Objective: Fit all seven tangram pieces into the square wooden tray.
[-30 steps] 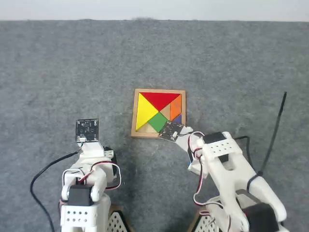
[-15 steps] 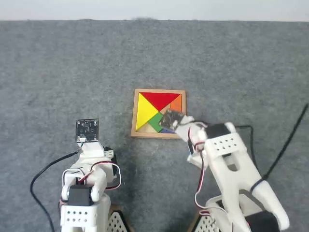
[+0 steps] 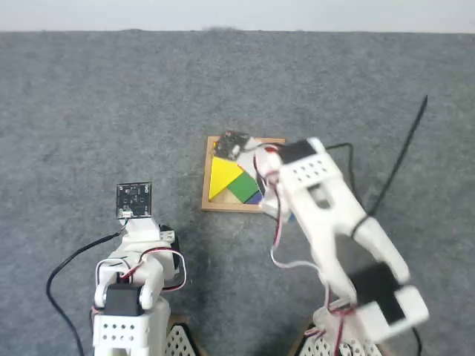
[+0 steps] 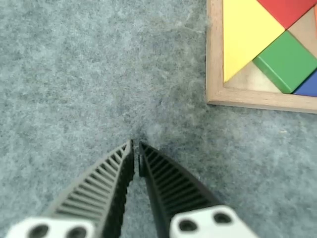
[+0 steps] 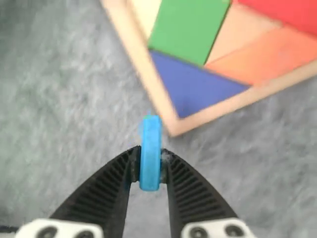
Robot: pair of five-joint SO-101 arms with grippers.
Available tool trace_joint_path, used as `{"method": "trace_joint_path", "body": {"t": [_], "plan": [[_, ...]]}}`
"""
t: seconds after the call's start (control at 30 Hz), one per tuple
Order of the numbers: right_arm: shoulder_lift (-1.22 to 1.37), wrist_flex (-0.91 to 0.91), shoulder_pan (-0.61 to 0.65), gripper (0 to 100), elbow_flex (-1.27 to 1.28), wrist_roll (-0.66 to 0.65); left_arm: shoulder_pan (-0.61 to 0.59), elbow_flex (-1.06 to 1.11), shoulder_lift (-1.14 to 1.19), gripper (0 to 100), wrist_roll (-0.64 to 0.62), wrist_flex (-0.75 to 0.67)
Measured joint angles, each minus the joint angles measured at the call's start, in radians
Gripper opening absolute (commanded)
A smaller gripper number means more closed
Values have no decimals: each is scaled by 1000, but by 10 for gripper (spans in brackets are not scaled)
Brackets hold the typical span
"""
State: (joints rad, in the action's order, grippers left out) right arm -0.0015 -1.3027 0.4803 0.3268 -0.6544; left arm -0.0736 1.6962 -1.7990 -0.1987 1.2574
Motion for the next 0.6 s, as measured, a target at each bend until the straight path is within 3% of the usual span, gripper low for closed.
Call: {"method": "trace_joint_path", "body": {"t": [0.33, 0.6], "plan": [[350, -2, 132, 9, -339, 6, 0, 0, 0, 14, 0, 0], [486, 5, 210, 9, -488, 8, 0, 0, 0, 14, 0, 0]]}}
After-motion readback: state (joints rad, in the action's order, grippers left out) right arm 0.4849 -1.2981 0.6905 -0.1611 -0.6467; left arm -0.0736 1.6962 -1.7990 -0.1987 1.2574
